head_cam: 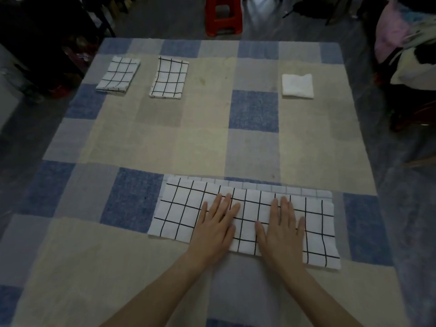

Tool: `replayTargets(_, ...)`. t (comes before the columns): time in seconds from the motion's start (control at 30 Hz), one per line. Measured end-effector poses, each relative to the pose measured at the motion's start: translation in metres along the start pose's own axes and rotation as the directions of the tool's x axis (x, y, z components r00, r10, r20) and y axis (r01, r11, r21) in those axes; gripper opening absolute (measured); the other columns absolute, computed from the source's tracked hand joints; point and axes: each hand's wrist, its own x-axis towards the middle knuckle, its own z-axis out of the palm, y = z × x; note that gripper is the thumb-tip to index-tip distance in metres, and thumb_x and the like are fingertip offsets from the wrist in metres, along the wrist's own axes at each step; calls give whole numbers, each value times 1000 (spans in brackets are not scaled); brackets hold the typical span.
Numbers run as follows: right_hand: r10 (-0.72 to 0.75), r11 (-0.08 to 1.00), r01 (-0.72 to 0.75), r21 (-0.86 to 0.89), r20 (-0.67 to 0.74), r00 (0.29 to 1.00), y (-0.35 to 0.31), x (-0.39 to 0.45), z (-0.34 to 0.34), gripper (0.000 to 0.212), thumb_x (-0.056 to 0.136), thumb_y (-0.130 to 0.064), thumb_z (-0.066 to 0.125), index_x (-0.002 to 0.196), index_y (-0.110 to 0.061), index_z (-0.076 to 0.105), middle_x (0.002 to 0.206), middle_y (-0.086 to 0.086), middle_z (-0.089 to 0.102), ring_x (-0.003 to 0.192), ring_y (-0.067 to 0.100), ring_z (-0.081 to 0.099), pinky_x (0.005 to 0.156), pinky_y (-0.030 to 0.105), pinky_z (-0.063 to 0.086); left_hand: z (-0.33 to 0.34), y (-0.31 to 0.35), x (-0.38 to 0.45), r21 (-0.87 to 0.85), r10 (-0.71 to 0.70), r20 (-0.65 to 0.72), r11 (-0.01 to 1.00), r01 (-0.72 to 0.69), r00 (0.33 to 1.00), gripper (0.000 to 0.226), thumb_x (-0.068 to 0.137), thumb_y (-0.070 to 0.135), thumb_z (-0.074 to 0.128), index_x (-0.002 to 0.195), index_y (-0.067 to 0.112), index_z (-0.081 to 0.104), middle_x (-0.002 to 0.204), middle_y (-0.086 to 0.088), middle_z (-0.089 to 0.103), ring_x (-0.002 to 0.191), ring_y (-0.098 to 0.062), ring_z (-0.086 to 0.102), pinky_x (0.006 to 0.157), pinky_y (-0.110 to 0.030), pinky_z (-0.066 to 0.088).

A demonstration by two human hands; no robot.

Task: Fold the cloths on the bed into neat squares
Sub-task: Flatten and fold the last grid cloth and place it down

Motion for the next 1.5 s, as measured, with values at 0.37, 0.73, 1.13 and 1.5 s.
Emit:
replayTargets(0.37,-66,998,67,-14,25,997,8,21,2,75,95,-57,19,154,-15,2,162,7,-3,148,21,-7,118,54,2,-2,5,2,-2,-126,-35,992,126,991,57,100,40,27,154,32,10,163,4,-3,149,-19,-9,118,-54,1)
replayTargets(0.73,-76,997,76,-13,20,997,8,27,0,75,95,-57,22,154,-15,3,162,5,-2,149,20,-6,118,55,2,-2,2,6,12,-133,-31,991,133,991,58,100,41,27,154,32,9,162,4,-4,149,-19,-10,117,-54,2)
replayTargets(1.13,-43,999,44,-5,28,999,6,29,1,75,94,-58,21,154,-17,0,162,4,-3,148,18,-9,118,54,1,-2,-2,13,35,-98,-37,994,100,994,58,100,42,27,154,30,12,163,3,-3,149,-19,-9,117,-55,3)
replayTargets(1.5,-56,998,56,19,8,998,20,31,-5,69,95,-55,19,154,-25,0,162,-3,-3,148,14,-6,119,50,0,-11,-37,6,70,-154,-39,985,157,987,57,99,47,25,153,35,14,162,6,0,149,-20,-6,115,-61,4)
